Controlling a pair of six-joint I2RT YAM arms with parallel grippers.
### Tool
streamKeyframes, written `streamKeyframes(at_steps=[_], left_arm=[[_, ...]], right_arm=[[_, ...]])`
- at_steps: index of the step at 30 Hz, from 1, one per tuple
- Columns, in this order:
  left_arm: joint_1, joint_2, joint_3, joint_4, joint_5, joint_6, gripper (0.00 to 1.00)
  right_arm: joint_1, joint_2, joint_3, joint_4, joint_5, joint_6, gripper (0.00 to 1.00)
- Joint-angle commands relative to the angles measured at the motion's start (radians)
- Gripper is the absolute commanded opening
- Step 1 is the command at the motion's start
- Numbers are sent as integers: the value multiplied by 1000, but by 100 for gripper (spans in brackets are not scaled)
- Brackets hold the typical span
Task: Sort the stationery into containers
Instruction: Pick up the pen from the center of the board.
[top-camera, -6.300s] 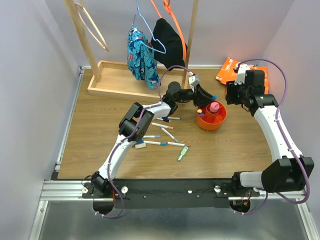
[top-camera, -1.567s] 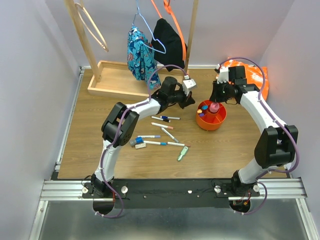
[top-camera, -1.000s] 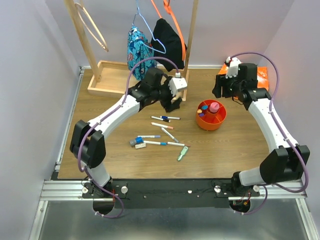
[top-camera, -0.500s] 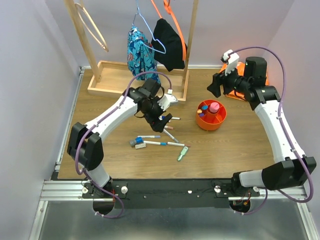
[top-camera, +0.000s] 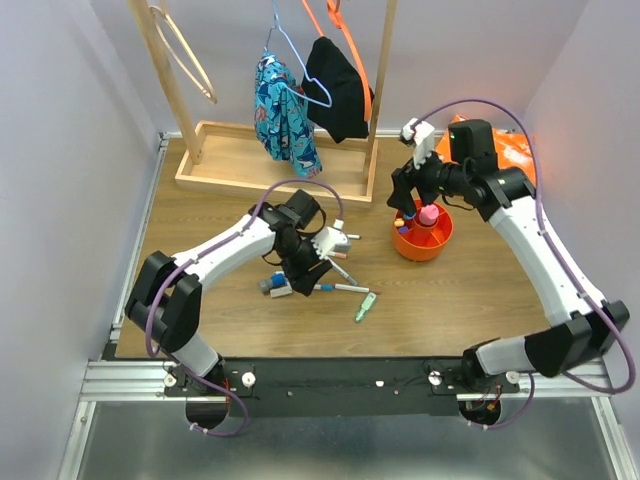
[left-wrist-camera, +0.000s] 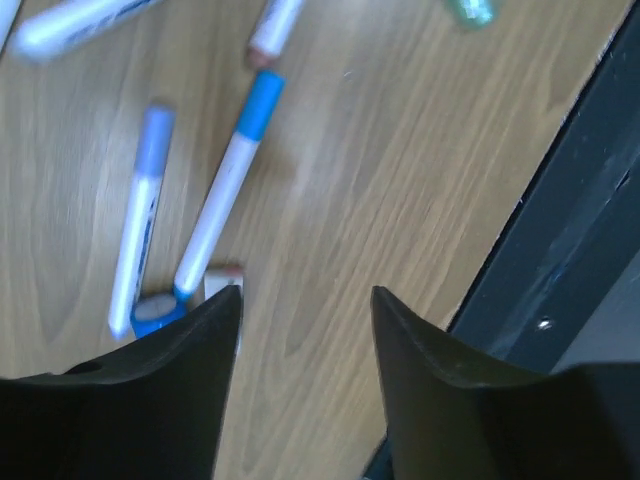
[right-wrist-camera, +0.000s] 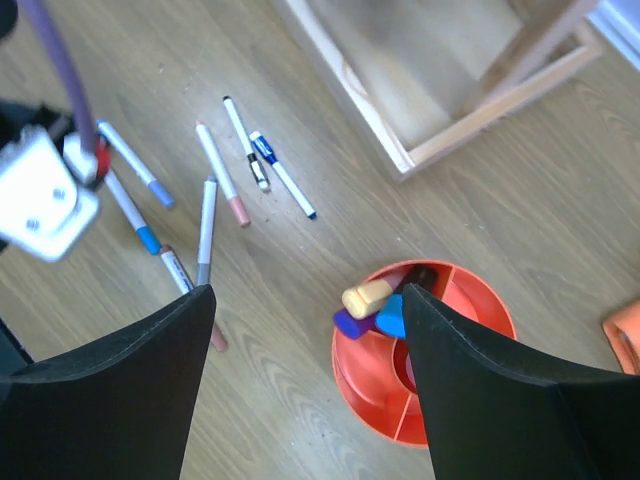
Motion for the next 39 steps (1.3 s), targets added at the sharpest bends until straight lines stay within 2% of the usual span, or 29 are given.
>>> streamKeyframes(at_steps=[1,4,7,10,13,16,23,31,34,37,38,39], left_arm=[[-60,37,28,41,14,154,58],[-80,34,-6,147,-19,211,58],[-100,57,8,181,-88,268,59],[-100,115,52,184,-95,302,59],[-113,134,37,236,-91,335,59],[-136,186,46,235,-87,336,59],[-149,237,49,241,-81,337,59],[-155,287,48,294,-85,309,59],[-173,292,23,317,-96,305,53],[-192,274,-38,357,-110,287,43],[-201,271,-56,356,-101,282,34],[-205,267,-62,347,-95,280,29]], right_arm=[[-4,-130,-70,186,116,155,83],[-6,-197,-167,292,122,204,82],[-21,-231,-233,343,147,258,83],[-59,-258,-262,335,145,262,83],[-79,-290,-291,332,231,269,83],[-104,-314,-319,344,283,309,84],[-179,-333,-316,341,242,341,85],[-200,-331,-323,343,237,335,85],[-204,-330,-330,344,240,329,85],[-205,-321,-330,347,245,317,85],[-205,-318,-328,347,248,317,85],[-205,-313,-328,346,248,314,85]])
